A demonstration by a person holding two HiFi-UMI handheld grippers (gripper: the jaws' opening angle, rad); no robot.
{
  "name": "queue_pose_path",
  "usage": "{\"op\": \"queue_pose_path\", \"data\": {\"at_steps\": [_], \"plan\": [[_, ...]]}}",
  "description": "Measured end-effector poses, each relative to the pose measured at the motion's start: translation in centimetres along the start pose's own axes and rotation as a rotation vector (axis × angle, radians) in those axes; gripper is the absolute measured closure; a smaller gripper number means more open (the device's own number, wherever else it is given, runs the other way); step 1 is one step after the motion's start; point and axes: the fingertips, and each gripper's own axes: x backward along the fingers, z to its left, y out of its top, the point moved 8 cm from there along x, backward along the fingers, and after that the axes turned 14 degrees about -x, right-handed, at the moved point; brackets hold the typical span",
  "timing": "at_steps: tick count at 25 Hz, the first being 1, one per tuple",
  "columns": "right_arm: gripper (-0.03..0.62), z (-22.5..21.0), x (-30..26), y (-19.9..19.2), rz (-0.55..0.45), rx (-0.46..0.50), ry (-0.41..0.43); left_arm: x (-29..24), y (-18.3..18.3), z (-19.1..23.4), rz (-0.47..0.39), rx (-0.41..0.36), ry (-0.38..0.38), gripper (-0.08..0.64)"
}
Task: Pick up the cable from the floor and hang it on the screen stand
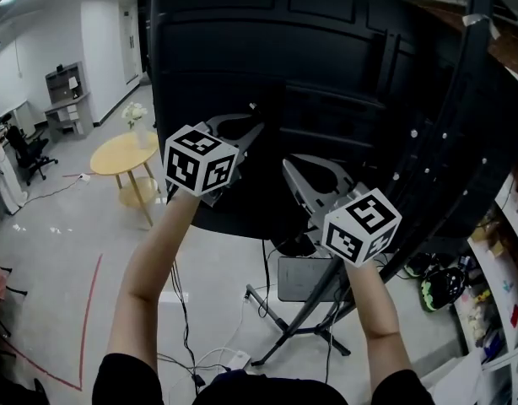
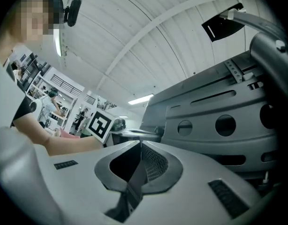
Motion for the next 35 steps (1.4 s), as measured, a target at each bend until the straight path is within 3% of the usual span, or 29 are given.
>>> {"op": "queue_pose_path", "data": {"at_steps": [8,17,25,29,35], "plan": [[0.566,-0.2,1.2,0.3,0.008,-0.003,0.015,-2.4,5.0,2.0,-0.016,-0.072,0.017,0.512],[0.566,0.7,2.3,3.2,-0.004,0.032,0.035,-3.6,9.8,3.7,-0.052,-0.116,0.034,0.512],[0.566,0.8,3.0,4.1,-0.01,0.043,0.02,-4.8,15.3,4.5,-0.083,-0.23,0.037,0.512],[0.566,0.4,2.9,4.0,-0.013,0.024,0.006,-4.7,19.0,3.7,-0.129,-0.32,0.033,0.512],[0.566,0.9,3.5,3.3,-0.015,-0.007,0.004,-3.5,24.0,-1.1,-0.201,-0.585,0.045,0.512]]}}
